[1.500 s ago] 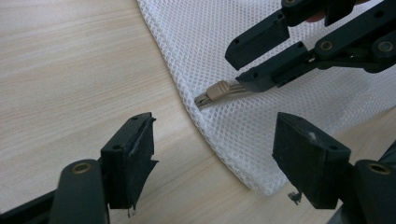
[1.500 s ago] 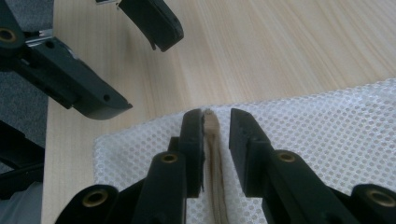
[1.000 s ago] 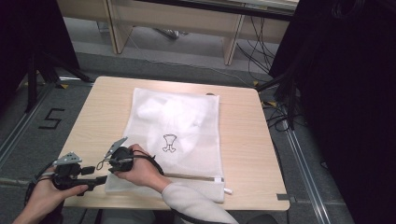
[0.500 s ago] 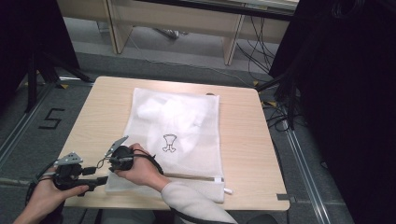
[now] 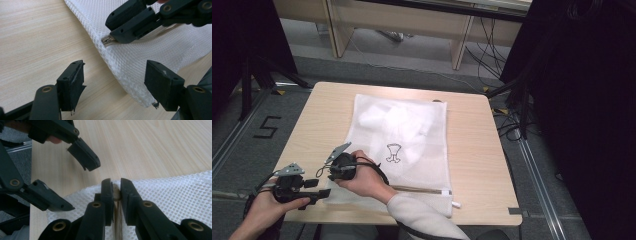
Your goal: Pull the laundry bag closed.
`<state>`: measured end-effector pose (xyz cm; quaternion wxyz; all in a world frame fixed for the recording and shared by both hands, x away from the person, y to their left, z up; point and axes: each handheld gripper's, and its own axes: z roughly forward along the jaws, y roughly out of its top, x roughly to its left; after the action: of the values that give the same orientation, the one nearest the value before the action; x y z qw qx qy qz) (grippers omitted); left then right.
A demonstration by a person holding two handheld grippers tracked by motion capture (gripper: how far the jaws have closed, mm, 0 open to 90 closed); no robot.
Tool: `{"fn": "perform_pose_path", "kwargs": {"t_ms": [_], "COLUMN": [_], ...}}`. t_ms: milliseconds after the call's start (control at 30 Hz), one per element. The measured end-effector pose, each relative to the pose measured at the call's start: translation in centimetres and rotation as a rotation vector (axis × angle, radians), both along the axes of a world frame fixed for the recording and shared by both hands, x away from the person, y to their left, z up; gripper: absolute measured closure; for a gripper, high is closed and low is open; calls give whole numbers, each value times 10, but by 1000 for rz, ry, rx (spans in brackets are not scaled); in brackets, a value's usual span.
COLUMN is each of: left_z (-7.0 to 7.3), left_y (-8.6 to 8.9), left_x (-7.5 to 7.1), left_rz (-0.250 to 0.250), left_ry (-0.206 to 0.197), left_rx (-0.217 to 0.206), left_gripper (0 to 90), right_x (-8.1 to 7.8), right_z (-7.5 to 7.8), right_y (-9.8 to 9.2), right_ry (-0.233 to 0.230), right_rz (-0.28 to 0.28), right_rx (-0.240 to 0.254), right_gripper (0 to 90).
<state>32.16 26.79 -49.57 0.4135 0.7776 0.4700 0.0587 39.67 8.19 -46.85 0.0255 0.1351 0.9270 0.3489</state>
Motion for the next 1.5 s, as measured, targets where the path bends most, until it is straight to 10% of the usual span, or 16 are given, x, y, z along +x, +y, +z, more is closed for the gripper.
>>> {"fn": "perform_pose_path", "kwargs": {"t_ms": [733, 1500], "left_z": [-3, -1], "left_y": [-10, -21], "left_x": [12, 17], "left_rz": [22, 45], "left_ry": [23, 107], "left_rx": [-59, -57], "left_gripper": [394, 857], "right_x": [-4, -5], "right_z": [18, 20], "right_y": [-5, -12], "right_ry": [-25, -20], "right_rz": [-8, 0], "right_rx": [19, 11], "right_gripper": [822, 822]}}
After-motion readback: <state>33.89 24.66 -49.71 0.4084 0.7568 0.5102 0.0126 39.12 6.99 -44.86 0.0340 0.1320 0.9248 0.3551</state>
